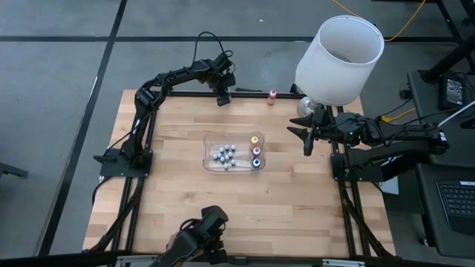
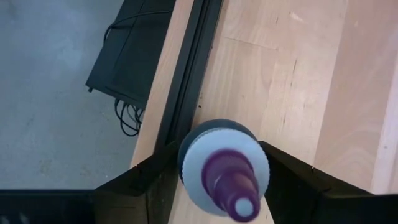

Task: Pick & Place food coloring
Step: Put the large violet food coloring bottle into the transparent bin

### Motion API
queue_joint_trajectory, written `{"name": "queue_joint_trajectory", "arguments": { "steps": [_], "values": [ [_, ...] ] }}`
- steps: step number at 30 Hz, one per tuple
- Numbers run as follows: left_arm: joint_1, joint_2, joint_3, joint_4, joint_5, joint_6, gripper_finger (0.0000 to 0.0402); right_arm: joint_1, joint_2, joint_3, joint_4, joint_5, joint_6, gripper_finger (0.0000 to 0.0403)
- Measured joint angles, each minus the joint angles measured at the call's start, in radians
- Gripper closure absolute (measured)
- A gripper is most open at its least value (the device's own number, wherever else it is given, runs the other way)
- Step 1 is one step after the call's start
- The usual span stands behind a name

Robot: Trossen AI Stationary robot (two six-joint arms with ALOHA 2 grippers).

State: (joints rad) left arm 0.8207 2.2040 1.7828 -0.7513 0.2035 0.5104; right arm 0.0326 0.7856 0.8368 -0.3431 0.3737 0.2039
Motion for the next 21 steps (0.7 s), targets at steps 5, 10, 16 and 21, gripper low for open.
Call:
{"name": "queue_joint_trajectory", "arguments": {
  "steps": [5, 10, 16, 21],
  "values": [
    [0.000, -0.009, 0.000, 0.000, -0.001, -0.003, 0.0199, 0.000, 0.000, 0.000, -0.019, 0.000, 0.002, 0.0254],
    [0.000, -0.036, 0.000, 0.024, -0.002, -0.009, 0.0199, 0.000, 0.000, 0.000, -0.048, 0.000, 0.024, 0.0254],
    [0.000, -0.038, 0.000, 0.025, -0.002, -0.009, 0.0201, 0.000, 0.000, 0.000, -0.050, 0.000, 0.023, 0.0254],
    [0.002, -0.038, 0.000, 0.024, -0.001, -0.009, 0.0201, 0.000, 0.000, 0.000, -0.050, 0.000, 0.023, 0.0254]
  ]
}}
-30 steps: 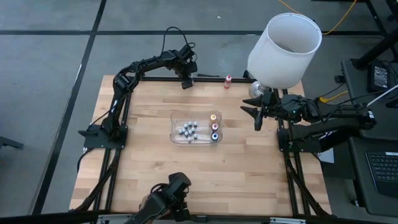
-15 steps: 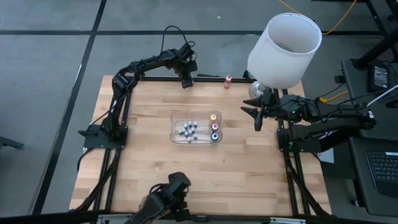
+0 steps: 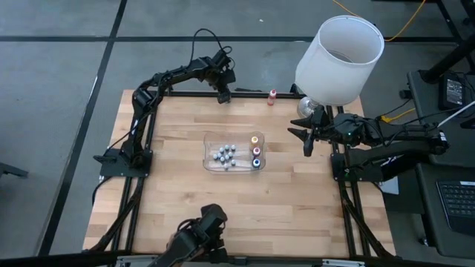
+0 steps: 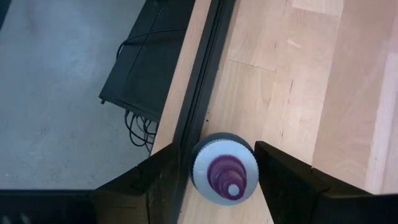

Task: Pick & Place food coloring
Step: Put the large violet food coloring bottle into the transparent bin

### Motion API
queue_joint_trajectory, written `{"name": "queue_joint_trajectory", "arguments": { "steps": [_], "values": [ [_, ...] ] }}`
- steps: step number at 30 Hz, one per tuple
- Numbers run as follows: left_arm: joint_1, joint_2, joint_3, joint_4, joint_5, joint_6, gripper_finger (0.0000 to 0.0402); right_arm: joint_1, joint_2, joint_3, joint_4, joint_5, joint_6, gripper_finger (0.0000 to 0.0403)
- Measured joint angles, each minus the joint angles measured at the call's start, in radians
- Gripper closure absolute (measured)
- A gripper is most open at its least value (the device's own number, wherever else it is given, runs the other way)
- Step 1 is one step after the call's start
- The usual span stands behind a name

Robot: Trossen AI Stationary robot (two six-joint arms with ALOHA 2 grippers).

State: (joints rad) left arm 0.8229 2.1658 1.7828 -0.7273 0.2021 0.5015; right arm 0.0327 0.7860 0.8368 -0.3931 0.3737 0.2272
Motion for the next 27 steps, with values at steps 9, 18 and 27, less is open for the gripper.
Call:
{"name": "queue_joint_trajectory", "arguments": {
  "steps": [9, 18, 27],
  "values": [
    [0.004, 0.000, 0.000, -0.001, 0.001, 0.017, 0.0201, 0.000, 0.000, 0.000, 0.000, 0.000, 0.000, 0.0254],
    [0.004, 0.008, 0.000, 0.003, 0.001, 0.011, 0.0201, 0.000, 0.000, 0.000, -0.001, 0.000, 0.005, 0.0254],
    [0.004, 0.020, 0.000, -0.001, 0.003, 0.009, 0.0201, 0.000, 0.000, 0.000, -0.001, 0.000, 0.005, 0.0254]
  ]
}}
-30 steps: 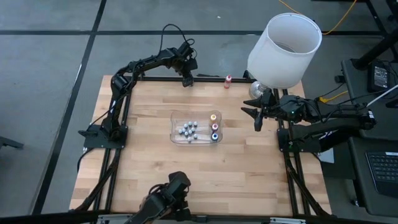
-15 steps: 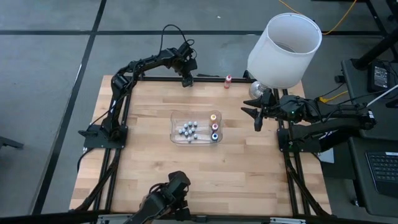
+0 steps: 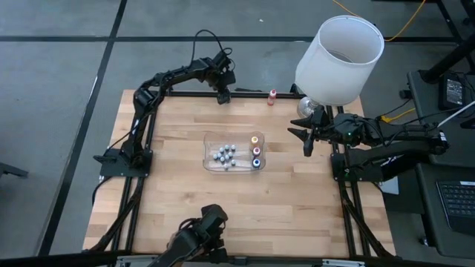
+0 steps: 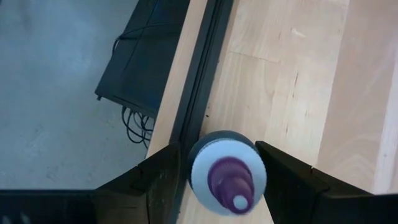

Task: Pick & Place food coloring
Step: Put the large violet food coloring bottle into the transparent bin

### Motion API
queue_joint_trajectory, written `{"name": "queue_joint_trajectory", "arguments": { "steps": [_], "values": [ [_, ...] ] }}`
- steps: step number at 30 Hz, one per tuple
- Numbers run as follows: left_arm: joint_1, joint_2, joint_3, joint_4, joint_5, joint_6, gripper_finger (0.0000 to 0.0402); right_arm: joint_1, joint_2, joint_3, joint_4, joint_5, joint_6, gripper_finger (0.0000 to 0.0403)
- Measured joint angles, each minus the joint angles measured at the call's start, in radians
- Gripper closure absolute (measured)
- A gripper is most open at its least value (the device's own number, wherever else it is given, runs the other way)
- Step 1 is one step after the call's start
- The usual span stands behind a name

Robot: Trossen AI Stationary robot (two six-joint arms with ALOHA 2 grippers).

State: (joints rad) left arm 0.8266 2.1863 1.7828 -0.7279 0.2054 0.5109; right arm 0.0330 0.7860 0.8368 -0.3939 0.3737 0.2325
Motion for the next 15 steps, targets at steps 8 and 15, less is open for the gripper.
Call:
{"name": "queue_joint_trajectory", "arguments": {
  "steps": [8, 15],
  "values": [
    [0.000, 0.014, 0.000, -0.003, -0.003, -0.003, 0.0201, 0.000, 0.000, 0.000, 0.000, 0.000, 0.000, 0.0254],
    [0.001, 0.014, 0.000, -0.002, -0.003, -0.003, 0.0201, 0.000, 0.000, 0.000, 0.000, 0.000, 0.000, 0.0254]
  ]
}}
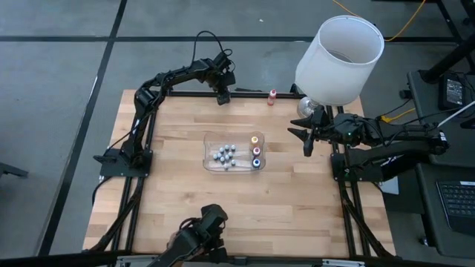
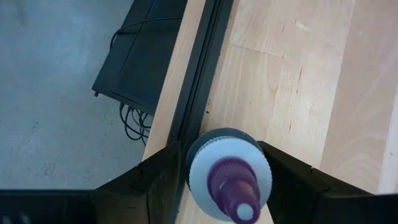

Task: Pick & Place food coloring
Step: Put the large violet food coloring bottle into the transparent bin

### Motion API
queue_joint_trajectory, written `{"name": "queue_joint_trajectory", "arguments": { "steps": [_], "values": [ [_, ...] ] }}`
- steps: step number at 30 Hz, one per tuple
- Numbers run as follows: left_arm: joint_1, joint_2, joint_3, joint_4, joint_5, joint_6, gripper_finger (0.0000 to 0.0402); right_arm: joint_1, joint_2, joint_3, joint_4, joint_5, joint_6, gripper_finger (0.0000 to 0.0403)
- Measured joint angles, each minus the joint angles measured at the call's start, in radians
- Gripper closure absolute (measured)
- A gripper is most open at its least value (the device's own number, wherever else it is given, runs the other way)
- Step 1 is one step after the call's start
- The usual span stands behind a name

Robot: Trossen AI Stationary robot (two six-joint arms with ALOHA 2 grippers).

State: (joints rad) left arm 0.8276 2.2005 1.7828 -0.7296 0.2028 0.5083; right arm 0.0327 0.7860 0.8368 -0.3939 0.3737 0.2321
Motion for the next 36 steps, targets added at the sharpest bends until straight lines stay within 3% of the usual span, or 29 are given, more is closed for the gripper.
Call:
{"name": "queue_joint_trajectory", "arguments": {
  "steps": [14, 36],
  "values": [
    [0.000, 0.000, 0.000, -0.004, 0.002, -0.001, 0.0249, 0.000, 0.000, 0.000, 0.000, 0.000, 0.000, 0.0254],
    [-0.001, 0.000, 0.000, -0.007, 0.001, -0.033, 0.0249, 0.000, 0.000, 0.000, 0.000, 0.000, 0.000, 0.0254]
  ]
}}
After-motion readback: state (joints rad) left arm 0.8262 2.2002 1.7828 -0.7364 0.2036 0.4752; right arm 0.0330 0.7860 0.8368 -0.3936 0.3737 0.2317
